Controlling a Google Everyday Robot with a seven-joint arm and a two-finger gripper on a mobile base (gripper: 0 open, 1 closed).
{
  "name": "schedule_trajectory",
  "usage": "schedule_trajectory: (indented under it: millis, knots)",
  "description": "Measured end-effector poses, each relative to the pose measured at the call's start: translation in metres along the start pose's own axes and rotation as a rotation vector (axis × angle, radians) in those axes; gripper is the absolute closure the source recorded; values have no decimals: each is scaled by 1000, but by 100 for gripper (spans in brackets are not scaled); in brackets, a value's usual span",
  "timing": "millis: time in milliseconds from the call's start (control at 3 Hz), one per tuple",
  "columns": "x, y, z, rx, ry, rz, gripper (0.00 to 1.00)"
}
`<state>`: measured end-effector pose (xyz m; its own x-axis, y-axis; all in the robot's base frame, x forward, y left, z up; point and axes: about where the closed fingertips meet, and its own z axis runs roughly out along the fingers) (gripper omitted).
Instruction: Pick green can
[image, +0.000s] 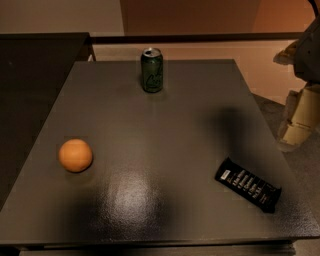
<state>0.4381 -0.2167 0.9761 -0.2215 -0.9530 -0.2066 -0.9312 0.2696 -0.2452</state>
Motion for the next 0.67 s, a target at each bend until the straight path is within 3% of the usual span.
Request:
schedule_trajectory:
  millis: [333,667]
  knots:
    - [-20,-26,13,12,-91,41,0]
    - [-65,-90,39,36,-291,128,0]
